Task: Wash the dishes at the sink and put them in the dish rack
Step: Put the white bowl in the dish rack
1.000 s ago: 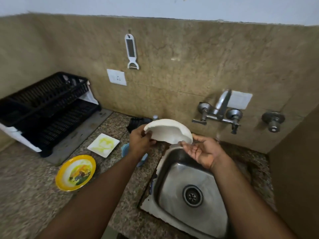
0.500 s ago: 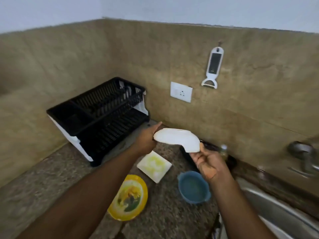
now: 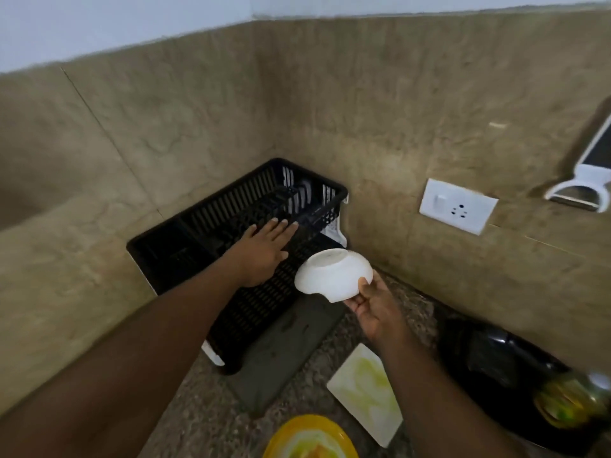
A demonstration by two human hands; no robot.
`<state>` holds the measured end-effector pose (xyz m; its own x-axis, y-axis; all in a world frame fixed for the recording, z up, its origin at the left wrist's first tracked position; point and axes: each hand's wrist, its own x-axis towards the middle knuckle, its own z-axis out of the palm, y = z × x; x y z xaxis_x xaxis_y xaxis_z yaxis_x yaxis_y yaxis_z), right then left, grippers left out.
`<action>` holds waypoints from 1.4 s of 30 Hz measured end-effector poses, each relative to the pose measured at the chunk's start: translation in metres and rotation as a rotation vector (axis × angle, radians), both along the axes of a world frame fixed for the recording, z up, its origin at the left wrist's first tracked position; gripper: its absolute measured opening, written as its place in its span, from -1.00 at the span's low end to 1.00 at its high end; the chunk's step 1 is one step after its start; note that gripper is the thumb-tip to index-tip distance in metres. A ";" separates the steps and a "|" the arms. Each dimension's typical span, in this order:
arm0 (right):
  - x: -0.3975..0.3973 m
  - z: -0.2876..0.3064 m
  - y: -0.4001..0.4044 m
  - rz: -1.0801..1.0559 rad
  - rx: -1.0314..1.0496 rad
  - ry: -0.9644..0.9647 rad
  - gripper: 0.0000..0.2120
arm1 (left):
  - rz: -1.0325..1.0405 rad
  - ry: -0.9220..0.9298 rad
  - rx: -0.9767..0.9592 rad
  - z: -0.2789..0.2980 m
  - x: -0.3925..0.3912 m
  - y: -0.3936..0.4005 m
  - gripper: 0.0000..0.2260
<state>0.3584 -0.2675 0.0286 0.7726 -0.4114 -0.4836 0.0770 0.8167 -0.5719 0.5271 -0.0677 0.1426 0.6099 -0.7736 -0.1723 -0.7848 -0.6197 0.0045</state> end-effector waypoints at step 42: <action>0.204 -0.061 0.036 0.148 -0.709 0.548 -0.64 | -0.090 0.058 -0.189 -0.029 0.020 0.002 -0.45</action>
<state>0.5628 -0.2319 -0.0327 0.5773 -0.6676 -0.4702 -0.4319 0.2390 -0.8697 0.5474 -0.0660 0.1137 0.5299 -0.8465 -0.0518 -0.8321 -0.5308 0.1608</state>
